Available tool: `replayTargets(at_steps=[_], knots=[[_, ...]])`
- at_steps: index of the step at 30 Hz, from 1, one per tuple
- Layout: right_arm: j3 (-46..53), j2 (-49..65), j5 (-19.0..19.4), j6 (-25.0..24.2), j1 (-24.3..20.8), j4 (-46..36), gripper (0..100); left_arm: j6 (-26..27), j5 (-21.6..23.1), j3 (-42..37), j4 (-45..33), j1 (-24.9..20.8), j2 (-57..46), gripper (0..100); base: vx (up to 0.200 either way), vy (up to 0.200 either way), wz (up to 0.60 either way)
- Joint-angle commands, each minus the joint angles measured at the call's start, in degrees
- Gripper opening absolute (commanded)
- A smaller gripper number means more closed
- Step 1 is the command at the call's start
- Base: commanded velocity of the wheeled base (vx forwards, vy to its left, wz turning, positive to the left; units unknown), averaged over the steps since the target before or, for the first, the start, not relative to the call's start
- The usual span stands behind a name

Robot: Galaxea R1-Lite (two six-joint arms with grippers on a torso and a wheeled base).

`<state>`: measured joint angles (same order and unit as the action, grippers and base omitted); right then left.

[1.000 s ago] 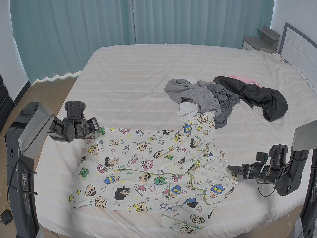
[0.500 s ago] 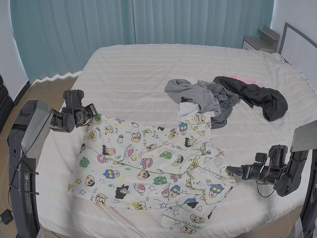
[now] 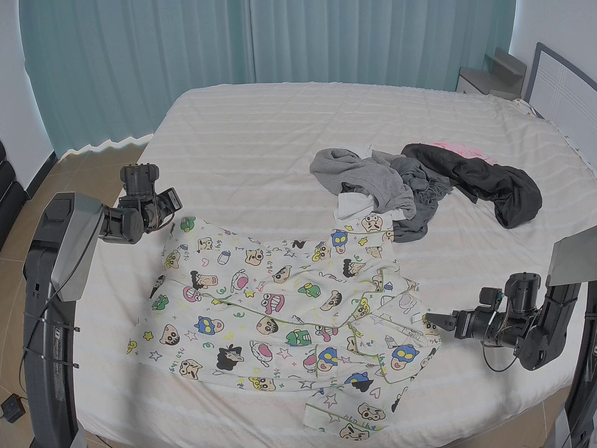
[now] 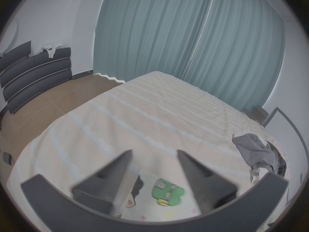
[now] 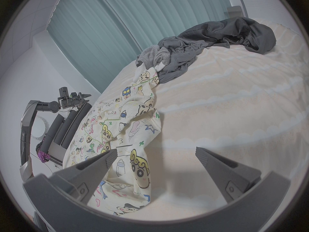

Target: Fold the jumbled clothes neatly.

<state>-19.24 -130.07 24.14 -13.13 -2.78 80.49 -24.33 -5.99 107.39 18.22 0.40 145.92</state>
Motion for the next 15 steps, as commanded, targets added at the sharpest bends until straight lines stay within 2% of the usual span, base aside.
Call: replayTargets(at_steps=[1,4,9,10,13,15], knots=[[-0.01,-0.09,0.03,-0.05,-0.12,0.01,100,-0.01,0.01,-0.16,0.06,0.13,0.06,100,0.000,0.000,0.00],[0.16,0.00,0.03,0.03,-0.12,0.10,100,-0.01,0.01,-2.53,-0.12,0.74,-1.78,100,0.000,0.000,0.00],[0.34,0.17,0.03,0.03,-0.12,0.10,100,-0.28,2.03,-13.78,-0.12,1.36,-10.13,100,0.000,0.000,0.00],[0.43,0.17,0.03,0.03,-0.12,0.10,100,-0.28,4.32,-19.85,0.23,1.44,-14.09,100,0.000,0.000,0.00],[0.43,0.52,0.03,0.03,-0.12,0.19,100,-0.98,9.24,-31.01,0.50,1.71,-22.35,100,0.000,0.000,0.00],[0.96,1.05,-0.06,0.03,-0.12,0.89,100,-2.39,9.94,-38.22,0.50,1.27,-27.18,100,0.000,0.000,0.00]])
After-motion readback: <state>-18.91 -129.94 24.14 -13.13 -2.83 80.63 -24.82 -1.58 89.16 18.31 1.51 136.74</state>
